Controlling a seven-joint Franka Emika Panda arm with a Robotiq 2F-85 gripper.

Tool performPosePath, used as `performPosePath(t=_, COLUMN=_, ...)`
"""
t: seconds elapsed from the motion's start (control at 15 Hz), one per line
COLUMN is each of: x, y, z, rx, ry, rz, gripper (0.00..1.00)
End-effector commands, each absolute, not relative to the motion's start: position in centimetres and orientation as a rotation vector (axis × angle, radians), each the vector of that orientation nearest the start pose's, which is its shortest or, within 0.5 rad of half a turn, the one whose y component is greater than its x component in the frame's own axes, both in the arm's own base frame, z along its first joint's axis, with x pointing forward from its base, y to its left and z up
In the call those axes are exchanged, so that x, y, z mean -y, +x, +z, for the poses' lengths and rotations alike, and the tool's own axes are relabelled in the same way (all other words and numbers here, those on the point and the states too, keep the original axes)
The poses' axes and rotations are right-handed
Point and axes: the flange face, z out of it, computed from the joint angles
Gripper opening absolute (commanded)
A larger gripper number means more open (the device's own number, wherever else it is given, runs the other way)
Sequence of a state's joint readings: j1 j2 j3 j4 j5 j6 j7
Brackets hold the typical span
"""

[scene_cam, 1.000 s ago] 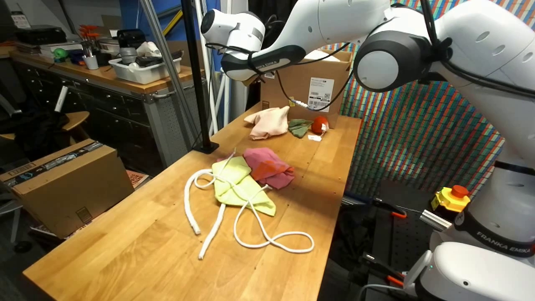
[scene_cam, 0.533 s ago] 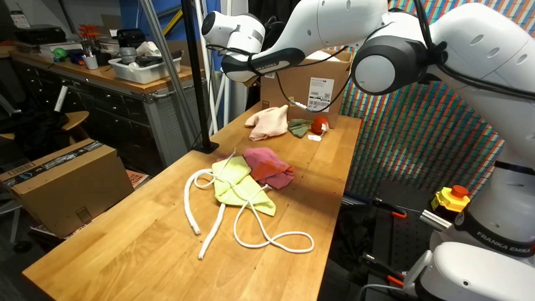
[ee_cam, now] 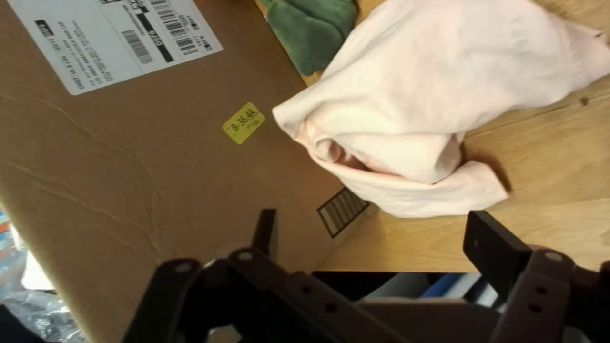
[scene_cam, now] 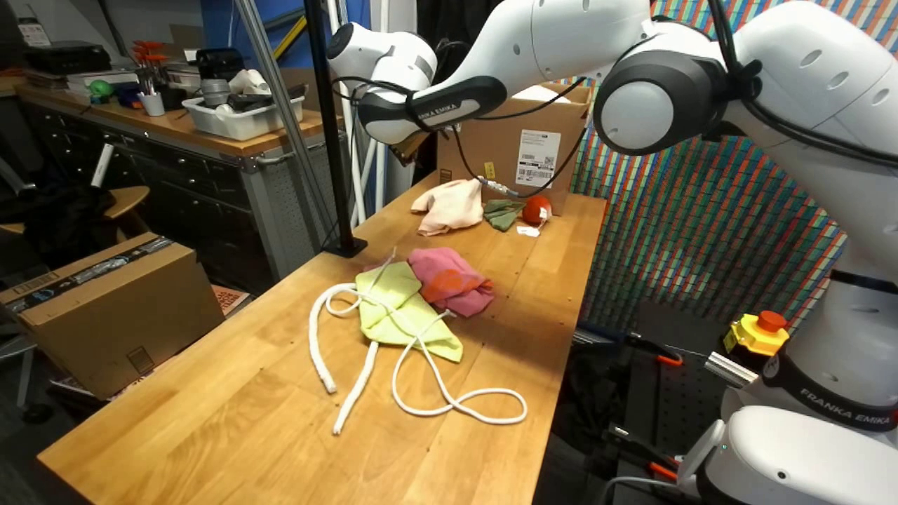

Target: Pick up the clothes from the table and put them around the table.

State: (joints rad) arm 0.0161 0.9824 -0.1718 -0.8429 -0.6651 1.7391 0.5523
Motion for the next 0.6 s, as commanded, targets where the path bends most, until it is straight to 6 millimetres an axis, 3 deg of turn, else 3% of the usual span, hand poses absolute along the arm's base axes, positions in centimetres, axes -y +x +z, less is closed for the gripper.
performPosePath(t=0.0, x=9.0, y=77.1, z=34.4, rx=0.462, ry=2.425, rz=0.079, gripper=1.0)
performPosePath(t=0.53, x=5.6, y=74.3, z=31.1, rx=0.45, ry=2.56, rz=-0.093, gripper=1.0)
